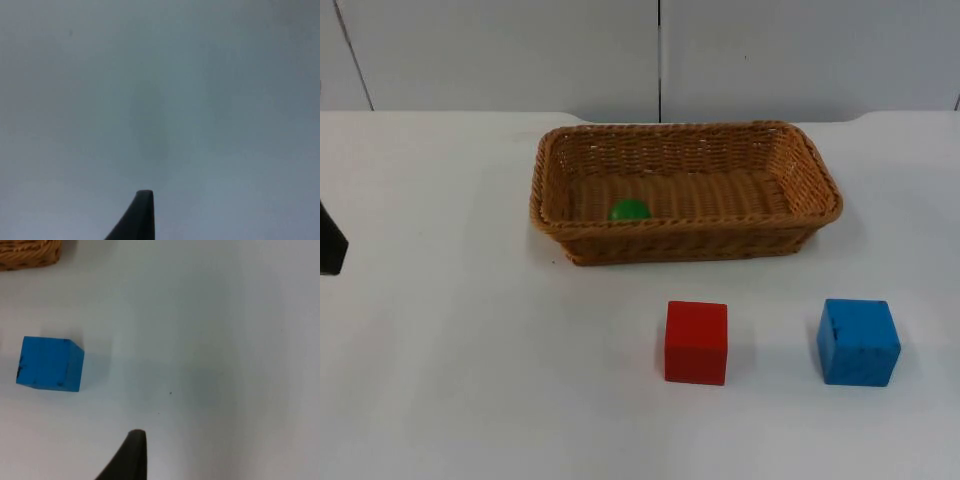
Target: Place all geometric objects except the red cube into the basket.
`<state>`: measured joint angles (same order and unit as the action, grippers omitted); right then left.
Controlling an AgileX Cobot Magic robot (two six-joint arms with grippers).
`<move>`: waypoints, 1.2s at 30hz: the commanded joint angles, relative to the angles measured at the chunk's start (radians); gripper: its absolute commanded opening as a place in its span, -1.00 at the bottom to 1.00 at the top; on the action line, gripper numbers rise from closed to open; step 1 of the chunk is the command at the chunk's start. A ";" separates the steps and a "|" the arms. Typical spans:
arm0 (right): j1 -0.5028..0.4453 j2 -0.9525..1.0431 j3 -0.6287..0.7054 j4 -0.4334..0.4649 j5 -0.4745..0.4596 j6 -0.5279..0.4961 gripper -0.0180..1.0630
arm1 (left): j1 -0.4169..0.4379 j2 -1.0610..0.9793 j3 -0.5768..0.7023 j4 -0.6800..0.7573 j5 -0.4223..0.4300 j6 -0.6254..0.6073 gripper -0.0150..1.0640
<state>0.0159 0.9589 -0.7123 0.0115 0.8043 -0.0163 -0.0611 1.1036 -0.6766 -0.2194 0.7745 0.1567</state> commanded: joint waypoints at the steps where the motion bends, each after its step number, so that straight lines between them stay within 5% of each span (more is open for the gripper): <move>1: -0.006 0.001 -0.005 0.002 0.006 -0.003 0.98 | 0.004 -0.032 0.005 0.001 0.012 -0.008 0.98; 5: -0.006 0.003 -0.005 0.034 0.006 -0.038 0.98 | 0.004 -0.064 0.005 0.001 0.006 -0.008 0.98; 9: -0.004 0.030 -0.005 0.212 0.010 -0.223 0.98 | 0.004 -0.066 0.005 -0.009 0.008 -0.008 0.98; 12: 0.000 0.076 -0.005 0.274 0.022 -0.271 0.98 | 0.004 -0.066 0.005 -0.009 0.008 -0.008 0.98; 20: 0.215 0.308 -0.051 0.262 -0.003 -0.280 0.98 | 0.004 -0.066 0.005 -0.009 0.011 -0.008 0.98; 23: 0.348 0.436 -0.115 0.136 -0.068 -0.106 0.98 | 0.004 -0.066 0.005 -0.009 0.011 -0.008 0.98; 25: 0.429 0.544 -0.186 0.007 -0.118 0.100 0.98 | 0.004 -0.066 0.005 -0.009 0.011 -0.008 0.98; 27: 0.441 0.565 -0.198 -0.017 -0.129 0.139 0.98 | 0.004 -0.066 0.005 -0.009 0.011 -0.008 0.98; 30: 0.499 0.691 -0.254 -0.109 -0.222 0.337 0.98 | 0.004 -0.066 0.005 -0.016 0.007 -0.008 0.98; 36: 0.508 0.821 -0.270 -0.151 -0.351 0.489 0.98 | 0.004 -0.066 0.005 -0.016 0.007 -0.008 0.98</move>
<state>0.5172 1.7348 -0.9750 -0.1043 0.5106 0.3960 -0.0611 1.0478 -0.6762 -0.2214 0.7859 0.1567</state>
